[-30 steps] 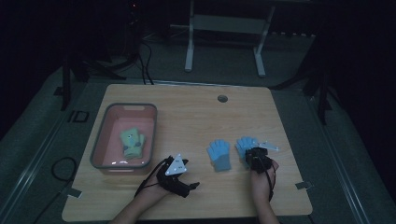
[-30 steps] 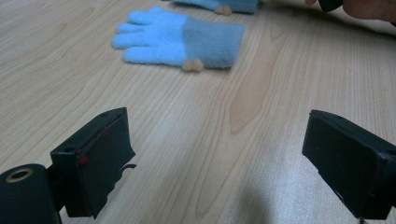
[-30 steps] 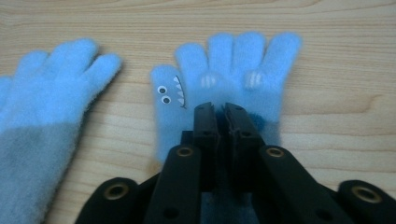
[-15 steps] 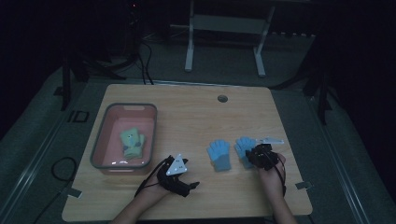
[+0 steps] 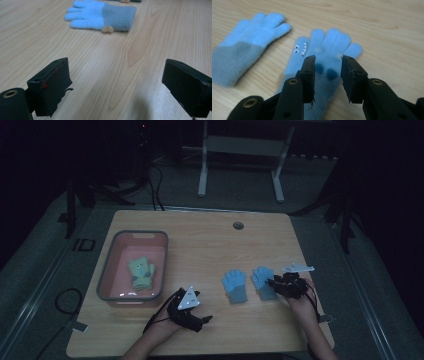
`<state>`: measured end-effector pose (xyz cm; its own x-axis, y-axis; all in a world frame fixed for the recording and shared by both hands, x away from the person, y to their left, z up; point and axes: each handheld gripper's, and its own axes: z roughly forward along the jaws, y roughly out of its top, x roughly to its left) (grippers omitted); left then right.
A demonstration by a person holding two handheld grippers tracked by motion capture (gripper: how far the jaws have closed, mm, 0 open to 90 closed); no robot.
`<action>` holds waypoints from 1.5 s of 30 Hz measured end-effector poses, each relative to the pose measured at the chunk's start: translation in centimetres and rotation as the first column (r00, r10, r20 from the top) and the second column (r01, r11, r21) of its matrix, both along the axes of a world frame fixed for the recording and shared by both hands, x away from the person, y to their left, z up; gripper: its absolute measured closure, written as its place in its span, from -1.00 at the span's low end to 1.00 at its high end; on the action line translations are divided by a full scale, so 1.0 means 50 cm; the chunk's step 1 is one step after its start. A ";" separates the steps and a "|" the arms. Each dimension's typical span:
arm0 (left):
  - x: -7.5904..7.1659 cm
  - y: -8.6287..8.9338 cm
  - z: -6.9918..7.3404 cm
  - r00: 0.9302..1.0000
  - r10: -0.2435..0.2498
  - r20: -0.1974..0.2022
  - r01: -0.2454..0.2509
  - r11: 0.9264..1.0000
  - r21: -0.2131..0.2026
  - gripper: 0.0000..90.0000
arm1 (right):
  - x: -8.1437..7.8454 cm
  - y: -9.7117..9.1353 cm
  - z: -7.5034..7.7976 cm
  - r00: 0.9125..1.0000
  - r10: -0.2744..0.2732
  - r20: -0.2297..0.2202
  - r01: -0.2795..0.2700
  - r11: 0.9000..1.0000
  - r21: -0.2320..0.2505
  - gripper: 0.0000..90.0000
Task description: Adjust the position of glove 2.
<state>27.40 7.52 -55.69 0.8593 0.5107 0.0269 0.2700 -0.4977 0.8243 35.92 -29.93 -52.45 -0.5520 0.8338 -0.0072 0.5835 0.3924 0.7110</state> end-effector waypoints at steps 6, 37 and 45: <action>-0.008 0.005 0.001 1.000 0.005 -0.001 -0.005 1.000 -0.002 -0.81 | 0.010 -0.011 0.001 0.992 0.123 0.028 -0.122 0.992 -0.018 0.44; -0.014 0.016 -0.002 1.000 0.020 -0.004 -0.020 1.000 0.000 -0.81 | 0.006 0.013 -0.010 0.995 0.090 0.038 -0.091 0.995 0.043 0.92; -0.015 0.016 -0.001 1.000 0.018 -0.001 -0.018 1.000 0.005 -0.81 | -0.004 0.055 0.060 0.981 0.179 0.077 -0.188 0.971 0.144 0.92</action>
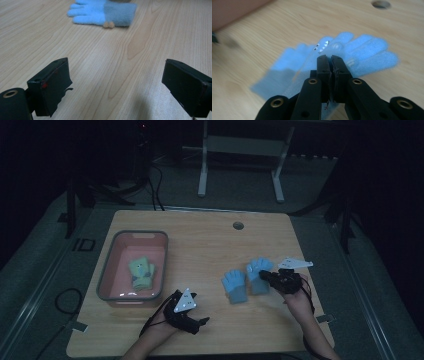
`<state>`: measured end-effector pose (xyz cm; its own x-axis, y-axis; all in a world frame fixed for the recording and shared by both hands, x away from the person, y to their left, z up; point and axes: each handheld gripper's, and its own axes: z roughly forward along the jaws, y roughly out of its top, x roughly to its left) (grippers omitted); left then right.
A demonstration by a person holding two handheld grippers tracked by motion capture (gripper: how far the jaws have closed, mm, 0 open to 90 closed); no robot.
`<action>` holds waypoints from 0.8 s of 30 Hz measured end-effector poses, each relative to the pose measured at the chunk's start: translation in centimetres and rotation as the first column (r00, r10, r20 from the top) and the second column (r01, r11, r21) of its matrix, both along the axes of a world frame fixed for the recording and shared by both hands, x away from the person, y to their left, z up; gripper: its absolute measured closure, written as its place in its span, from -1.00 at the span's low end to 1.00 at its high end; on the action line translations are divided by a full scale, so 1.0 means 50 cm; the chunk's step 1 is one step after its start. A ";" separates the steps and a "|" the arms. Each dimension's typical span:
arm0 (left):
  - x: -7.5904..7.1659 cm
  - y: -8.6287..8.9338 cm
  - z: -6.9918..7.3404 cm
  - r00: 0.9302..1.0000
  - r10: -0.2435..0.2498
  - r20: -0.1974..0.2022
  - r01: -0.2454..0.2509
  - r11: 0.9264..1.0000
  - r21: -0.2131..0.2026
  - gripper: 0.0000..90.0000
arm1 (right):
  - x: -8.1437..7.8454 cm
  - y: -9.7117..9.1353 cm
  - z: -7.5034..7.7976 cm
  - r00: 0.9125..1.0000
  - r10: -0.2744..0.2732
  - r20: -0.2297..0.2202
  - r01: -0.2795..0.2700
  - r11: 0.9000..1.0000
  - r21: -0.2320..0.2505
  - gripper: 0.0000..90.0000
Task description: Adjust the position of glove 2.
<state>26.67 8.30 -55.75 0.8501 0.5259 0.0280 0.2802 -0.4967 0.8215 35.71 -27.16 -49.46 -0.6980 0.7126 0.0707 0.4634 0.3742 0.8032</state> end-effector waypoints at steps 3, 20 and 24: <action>0.000 0.000 0.000 1.000 0.000 0.000 0.000 1.000 0.000 -0.81 | -0.004 0.028 0.005 0.999 0.049 0.005 -0.049 0.999 0.004 0.91; -0.002 -0.002 0.001 1.000 -0.006 0.002 0.006 1.000 0.002 -0.81 | 0.005 0.114 -0.039 0.978 0.183 -0.095 -0.182 0.983 0.026 0.91; -0.002 -0.001 0.001 1.000 -0.005 0.002 0.005 1.000 0.002 -0.81 | 0.012 0.116 -0.056 0.977 0.179 -0.115 -0.179 0.984 0.017 0.91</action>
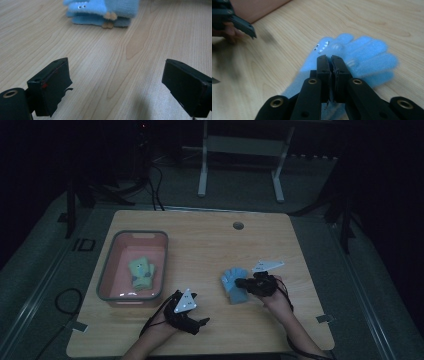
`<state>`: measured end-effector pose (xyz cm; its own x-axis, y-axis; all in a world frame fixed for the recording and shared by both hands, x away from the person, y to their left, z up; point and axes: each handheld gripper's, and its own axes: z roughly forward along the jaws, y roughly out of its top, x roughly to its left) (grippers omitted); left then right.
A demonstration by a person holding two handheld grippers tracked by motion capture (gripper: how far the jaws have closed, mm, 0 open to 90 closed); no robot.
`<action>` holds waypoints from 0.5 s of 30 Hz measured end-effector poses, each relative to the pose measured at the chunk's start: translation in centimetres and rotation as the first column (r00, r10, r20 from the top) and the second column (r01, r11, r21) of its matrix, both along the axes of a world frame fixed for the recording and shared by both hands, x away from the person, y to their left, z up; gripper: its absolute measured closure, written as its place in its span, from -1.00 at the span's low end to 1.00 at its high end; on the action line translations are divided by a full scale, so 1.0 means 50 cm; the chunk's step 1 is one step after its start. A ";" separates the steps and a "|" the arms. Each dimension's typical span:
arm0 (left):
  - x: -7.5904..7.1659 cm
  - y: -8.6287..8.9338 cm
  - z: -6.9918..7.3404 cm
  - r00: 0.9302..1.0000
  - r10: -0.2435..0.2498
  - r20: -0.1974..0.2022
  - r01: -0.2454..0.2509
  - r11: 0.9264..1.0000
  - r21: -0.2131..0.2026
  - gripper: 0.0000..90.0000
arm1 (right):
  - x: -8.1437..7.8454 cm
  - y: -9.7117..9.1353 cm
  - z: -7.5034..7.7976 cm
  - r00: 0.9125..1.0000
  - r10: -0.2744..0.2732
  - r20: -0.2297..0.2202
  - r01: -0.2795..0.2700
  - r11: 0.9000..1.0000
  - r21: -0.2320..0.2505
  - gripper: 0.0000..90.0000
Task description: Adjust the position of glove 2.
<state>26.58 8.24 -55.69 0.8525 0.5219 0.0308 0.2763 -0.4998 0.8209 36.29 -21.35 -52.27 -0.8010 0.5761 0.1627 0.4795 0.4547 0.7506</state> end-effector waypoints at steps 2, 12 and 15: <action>0.000 0.000 0.000 1.000 0.000 -0.001 0.000 1.000 0.001 -0.81 | 0.005 0.000 -0.009 1.000 -0.003 -0.007 0.003 1.000 -0.008 0.91; 0.001 -0.002 0.001 1.000 -0.004 0.012 0.004 1.000 -0.018 -0.81 | 0.018 0.002 -0.042 1.000 0.010 -0.011 -0.010 0.998 -0.064 0.78; 0.001 -0.002 0.003 1.000 -0.005 0.008 0.005 0.999 -0.032 -0.81 | 0.016 0.000 -0.037 1.000 0.010 -0.013 -0.011 0.997 -0.072 0.60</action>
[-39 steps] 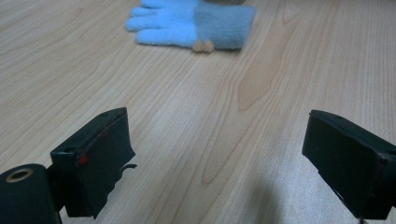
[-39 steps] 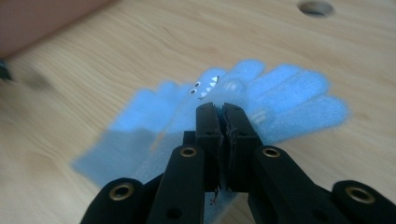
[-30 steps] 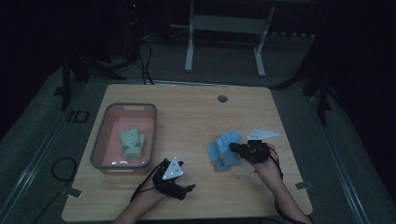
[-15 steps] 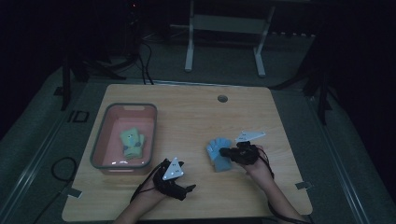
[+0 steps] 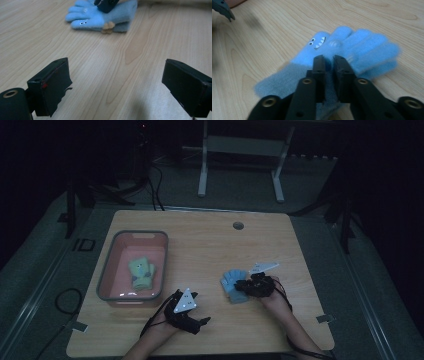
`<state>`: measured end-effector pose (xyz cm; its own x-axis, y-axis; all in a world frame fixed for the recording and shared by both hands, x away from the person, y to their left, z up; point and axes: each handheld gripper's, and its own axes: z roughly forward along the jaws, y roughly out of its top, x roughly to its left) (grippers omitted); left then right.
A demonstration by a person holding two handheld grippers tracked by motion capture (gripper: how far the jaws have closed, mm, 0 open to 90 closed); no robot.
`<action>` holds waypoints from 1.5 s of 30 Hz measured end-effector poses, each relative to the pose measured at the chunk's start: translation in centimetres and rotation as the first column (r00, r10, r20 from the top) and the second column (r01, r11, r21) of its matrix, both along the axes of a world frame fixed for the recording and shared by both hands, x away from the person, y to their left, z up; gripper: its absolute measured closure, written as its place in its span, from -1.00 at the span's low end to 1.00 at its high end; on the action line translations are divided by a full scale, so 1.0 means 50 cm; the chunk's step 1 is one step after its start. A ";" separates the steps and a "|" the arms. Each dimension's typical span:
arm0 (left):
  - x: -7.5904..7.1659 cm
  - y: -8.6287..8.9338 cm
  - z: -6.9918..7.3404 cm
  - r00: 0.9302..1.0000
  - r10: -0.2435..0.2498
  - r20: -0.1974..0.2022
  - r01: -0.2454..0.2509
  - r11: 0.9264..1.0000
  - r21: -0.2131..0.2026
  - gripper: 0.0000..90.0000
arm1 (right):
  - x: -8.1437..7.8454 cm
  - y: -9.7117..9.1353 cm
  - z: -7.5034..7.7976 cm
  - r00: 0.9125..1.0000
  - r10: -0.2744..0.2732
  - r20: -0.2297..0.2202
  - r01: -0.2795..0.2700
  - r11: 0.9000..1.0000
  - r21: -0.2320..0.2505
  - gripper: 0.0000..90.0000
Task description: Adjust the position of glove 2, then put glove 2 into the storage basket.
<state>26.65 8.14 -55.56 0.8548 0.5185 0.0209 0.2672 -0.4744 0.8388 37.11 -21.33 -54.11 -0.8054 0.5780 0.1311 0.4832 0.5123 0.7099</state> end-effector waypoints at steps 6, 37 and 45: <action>-0.009 -0.018 0.010 1.000 -0.015 0.006 0.014 0.999 0.031 -0.80 | -0.010 -0.011 0.020 0.999 -0.009 0.038 0.008 1.000 0.007 0.06; 0.018 -0.123 0.046 0.984 -0.170 0.048 0.166 0.983 0.076 -0.68 | -0.002 -0.048 0.061 1.000 -0.005 0.030 0.001 0.992 0.130 -0.74; 0.037 -0.155 0.049 0.972 -0.224 0.075 0.214 0.969 0.126 -0.61 | 0.025 -0.050 0.057 0.999 -0.026 0.019 0.024 0.993 0.115 -0.49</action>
